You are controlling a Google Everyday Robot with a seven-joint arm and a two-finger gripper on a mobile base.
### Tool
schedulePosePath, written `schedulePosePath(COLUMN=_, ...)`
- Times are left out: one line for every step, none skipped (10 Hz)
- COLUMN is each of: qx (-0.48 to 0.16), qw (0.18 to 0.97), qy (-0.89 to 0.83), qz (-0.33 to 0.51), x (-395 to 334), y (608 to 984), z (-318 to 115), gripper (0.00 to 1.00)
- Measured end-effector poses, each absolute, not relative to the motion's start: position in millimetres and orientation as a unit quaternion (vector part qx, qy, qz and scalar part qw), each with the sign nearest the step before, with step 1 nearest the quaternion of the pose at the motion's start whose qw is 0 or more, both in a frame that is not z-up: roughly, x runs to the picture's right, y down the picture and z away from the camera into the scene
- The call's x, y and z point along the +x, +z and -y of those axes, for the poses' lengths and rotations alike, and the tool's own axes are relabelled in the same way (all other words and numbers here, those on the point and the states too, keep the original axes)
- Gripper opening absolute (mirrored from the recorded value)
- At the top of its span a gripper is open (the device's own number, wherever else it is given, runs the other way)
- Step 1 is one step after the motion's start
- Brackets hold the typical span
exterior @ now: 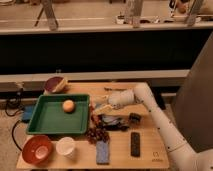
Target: Place pepper in metal cup
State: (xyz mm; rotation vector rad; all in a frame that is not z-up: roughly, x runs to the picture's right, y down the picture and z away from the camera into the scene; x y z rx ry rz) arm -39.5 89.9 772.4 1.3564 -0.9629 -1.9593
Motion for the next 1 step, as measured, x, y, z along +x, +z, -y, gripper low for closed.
schedulePosePath(qx=0.508, qw=0.278, qy=-0.731, qz=0.361, x=-40.9, y=771.8, z=-90.9, gripper=0.65)
